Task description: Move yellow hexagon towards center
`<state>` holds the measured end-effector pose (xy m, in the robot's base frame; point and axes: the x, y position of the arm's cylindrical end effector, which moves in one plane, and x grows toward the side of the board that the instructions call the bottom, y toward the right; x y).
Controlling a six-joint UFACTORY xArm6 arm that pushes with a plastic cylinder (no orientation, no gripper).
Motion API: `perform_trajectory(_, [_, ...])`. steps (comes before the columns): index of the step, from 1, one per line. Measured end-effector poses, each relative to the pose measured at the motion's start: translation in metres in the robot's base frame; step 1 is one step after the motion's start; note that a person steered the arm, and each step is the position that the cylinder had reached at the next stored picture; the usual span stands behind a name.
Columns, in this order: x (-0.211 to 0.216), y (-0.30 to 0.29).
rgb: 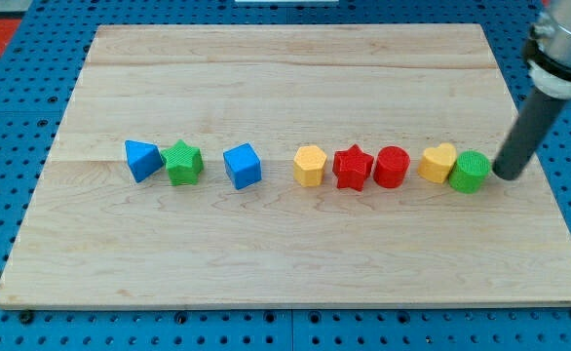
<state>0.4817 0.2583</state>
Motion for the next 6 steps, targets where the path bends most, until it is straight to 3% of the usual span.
perform_trajectory(1, [0.027,0.001])
perform_trajectory(2, [0.029,-0.022])
perform_trajectory(5, [0.023,-0.121])
perform_trajectory(6, [0.017,-0.182])
